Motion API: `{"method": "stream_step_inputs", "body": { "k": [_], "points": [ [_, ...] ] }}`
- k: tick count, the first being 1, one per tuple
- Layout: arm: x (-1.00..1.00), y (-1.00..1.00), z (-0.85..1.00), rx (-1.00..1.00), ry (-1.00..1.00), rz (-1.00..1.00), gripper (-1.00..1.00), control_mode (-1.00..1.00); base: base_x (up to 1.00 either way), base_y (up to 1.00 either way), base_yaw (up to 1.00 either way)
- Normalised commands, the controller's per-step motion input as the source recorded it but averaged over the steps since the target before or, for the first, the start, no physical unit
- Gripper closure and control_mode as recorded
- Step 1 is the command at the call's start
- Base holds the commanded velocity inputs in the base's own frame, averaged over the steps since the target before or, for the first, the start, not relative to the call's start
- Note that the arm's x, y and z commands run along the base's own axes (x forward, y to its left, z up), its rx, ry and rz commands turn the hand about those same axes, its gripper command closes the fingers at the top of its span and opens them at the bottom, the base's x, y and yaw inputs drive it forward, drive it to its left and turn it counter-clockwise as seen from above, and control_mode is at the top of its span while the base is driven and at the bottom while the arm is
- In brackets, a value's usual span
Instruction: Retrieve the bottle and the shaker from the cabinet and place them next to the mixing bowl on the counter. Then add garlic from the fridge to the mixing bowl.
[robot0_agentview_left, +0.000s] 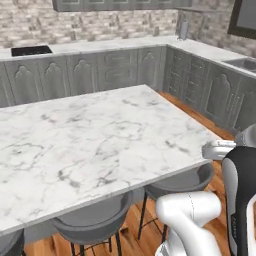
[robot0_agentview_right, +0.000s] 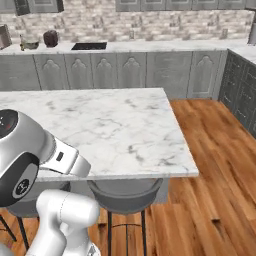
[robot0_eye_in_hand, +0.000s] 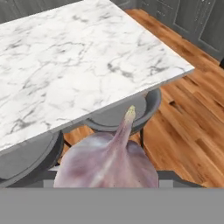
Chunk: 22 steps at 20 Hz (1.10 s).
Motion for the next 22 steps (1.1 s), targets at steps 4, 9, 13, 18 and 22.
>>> {"method": "stream_step_inputs", "body": {
  "k": [4,9,13,18,22],
  "points": [
    [0.0,0.0,0.0,0.0,0.0,0.0,1.0,1.0,0.37,-1.0,0.22],
    [0.0,0.0,0.0,0.0,0.0,0.0,1.0,1.0,0.13,-1.0,0.04],
    [0.0,0.0,0.0,0.0,0.0,0.0,1.0,1.0,0.24,-1.0,-0.02],
    [0.0,0.0,0.0,0.0,0.0,0.0,1.0,1.0,0.84,-1.0,-0.03],
    [0.0,0.0,0.0,0.0,0.0,0.0,1.0,1.0,1.0,-1.0,0.15]
  ]
}}
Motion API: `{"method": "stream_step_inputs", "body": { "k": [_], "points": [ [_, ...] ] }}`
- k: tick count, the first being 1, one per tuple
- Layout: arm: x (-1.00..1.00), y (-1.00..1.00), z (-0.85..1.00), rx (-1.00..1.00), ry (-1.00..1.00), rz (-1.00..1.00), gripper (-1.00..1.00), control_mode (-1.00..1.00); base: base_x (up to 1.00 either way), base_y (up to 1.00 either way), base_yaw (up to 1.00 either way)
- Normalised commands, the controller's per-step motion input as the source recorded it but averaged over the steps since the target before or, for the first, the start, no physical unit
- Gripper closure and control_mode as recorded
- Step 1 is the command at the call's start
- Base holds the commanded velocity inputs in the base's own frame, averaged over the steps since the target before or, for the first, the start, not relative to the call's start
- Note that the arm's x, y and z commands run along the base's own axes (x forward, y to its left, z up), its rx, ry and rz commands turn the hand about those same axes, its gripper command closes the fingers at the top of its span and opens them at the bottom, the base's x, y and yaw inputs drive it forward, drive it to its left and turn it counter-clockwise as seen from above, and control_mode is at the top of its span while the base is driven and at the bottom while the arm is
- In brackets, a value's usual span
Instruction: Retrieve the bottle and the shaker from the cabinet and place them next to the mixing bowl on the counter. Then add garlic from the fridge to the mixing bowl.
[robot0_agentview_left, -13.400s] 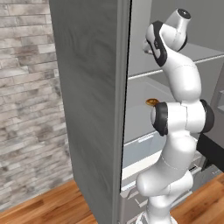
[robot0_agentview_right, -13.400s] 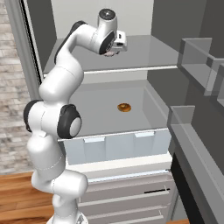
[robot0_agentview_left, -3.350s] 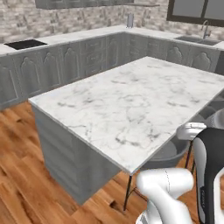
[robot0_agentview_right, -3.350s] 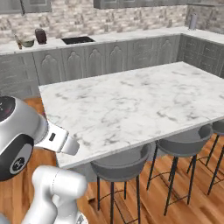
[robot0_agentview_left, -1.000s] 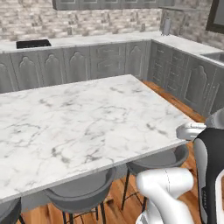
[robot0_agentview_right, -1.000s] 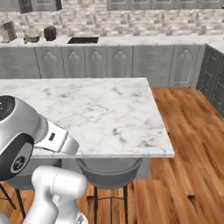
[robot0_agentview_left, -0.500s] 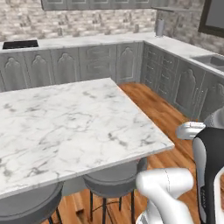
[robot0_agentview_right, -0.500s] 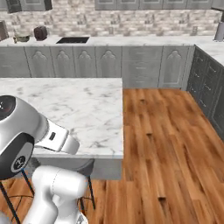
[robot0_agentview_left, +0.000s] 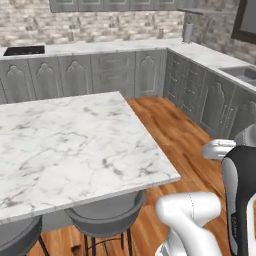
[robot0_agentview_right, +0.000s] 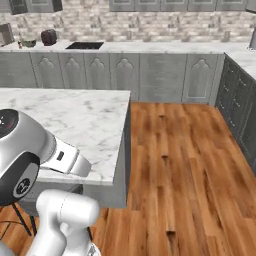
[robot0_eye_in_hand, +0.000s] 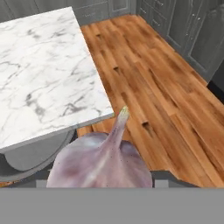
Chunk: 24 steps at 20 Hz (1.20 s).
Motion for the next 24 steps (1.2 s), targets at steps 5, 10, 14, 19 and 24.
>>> {"method": "stream_step_inputs", "body": {
  "k": [5,10,14,19,24],
  "points": [
    [0.0,0.0,0.0,0.0,0.0,0.0,1.0,1.0,0.59,-1.0,0.32],
    [0.0,0.0,0.0,0.0,0.0,0.0,1.0,1.0,-0.21,-1.0,0.01],
    [0.0,0.0,0.0,0.0,0.0,0.0,1.0,1.0,0.35,-0.96,0.06],
    [0.0,0.0,0.0,0.0,0.0,0.0,1.0,1.0,1.0,-0.56,0.09],
    [0.0,0.0,0.0,0.0,0.0,0.0,1.0,1.0,1.0,-0.14,0.02]
  ]
}}
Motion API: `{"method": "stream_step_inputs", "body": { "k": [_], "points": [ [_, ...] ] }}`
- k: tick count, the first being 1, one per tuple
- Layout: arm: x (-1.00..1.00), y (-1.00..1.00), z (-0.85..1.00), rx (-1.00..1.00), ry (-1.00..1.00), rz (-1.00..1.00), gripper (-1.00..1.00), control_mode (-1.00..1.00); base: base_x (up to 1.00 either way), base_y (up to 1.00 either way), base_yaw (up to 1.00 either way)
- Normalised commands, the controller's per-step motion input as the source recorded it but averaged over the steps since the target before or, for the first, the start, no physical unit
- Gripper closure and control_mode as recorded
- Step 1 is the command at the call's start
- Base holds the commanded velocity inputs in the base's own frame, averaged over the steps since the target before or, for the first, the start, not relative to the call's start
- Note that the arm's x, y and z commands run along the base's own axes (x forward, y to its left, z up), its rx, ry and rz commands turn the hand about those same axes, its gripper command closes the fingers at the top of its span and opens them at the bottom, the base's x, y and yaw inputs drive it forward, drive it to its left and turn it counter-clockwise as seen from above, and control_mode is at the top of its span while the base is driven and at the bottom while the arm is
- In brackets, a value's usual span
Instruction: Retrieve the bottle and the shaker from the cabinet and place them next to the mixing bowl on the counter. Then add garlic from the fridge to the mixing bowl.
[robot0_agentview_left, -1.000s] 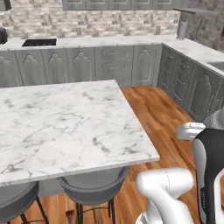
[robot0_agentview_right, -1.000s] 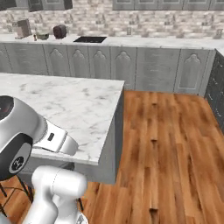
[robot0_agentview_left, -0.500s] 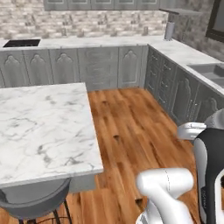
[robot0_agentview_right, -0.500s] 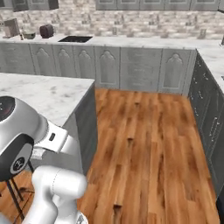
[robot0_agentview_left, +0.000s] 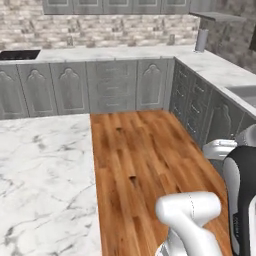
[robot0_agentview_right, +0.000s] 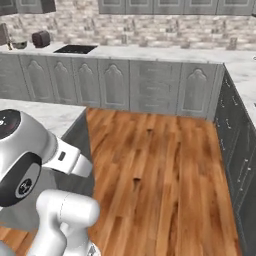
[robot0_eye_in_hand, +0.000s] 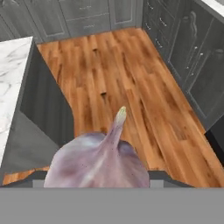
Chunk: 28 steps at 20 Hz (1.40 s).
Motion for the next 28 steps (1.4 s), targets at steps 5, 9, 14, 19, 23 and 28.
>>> {"method": "stream_step_inputs", "body": {
  "k": [5,9,14,19,23,28],
  "points": [
    [0.0,0.0,0.0,0.0,0.0,0.0,1.0,1.0,1.0,-0.16,0.0],
    [0.0,0.0,0.0,0.0,0.0,0.0,1.0,1.0,1.0,-0.73,0.19],
    [0.0,0.0,0.0,0.0,0.0,0.0,1.0,1.0,0.98,-0.98,0.5],
    [0.0,0.0,0.0,0.0,0.0,0.0,1.0,1.0,0.98,-0.82,0.57],
    [0.0,0.0,0.0,0.0,0.0,0.0,1.0,1.0,1.0,-0.53,0.59],
    [0.0,0.0,0.0,0.0,0.0,0.0,1.0,1.0,1.0,-0.57,0.5]
  ]
}}
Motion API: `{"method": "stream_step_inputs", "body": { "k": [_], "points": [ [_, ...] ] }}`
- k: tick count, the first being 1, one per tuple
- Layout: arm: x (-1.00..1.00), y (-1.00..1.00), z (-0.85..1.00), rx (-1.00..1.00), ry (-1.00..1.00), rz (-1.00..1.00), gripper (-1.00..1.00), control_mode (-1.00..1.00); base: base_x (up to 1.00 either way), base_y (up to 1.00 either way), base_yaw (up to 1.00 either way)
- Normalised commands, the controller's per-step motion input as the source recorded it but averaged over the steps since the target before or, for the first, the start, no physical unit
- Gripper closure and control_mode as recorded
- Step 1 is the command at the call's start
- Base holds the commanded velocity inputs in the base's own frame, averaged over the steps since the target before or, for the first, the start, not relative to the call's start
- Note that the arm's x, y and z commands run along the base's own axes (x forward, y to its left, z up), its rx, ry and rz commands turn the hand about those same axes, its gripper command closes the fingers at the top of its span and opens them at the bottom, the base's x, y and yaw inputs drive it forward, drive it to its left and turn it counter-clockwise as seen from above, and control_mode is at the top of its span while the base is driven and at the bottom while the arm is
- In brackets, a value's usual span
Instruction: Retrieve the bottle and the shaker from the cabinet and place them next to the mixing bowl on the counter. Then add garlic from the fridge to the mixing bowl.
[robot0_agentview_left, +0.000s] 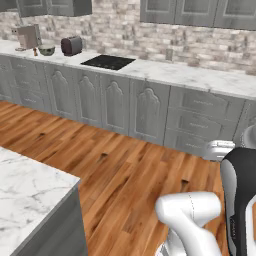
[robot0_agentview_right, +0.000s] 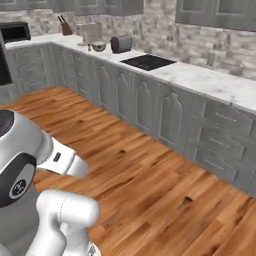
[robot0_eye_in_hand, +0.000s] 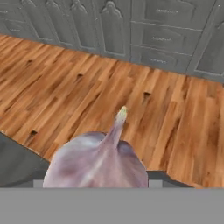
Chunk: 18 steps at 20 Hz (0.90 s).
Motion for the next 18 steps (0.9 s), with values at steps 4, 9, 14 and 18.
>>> {"method": "stream_step_inputs", "body": {
  "k": [4,9,14,18],
  "points": [
    [0.0,0.0,0.0,0.0,0.0,0.0,1.0,1.0,1.0,-0.74,0.37],
    [0.0,0.0,0.0,0.0,0.0,0.0,1.0,1.0,1.0,-0.43,0.46],
    [0.0,0.0,0.0,0.0,0.0,0.0,1.0,1.0,1.0,-0.05,0.52],
    [0.0,0.0,0.0,0.0,0.0,0.0,1.0,1.0,1.0,0.0,0.33]
  ]
}}
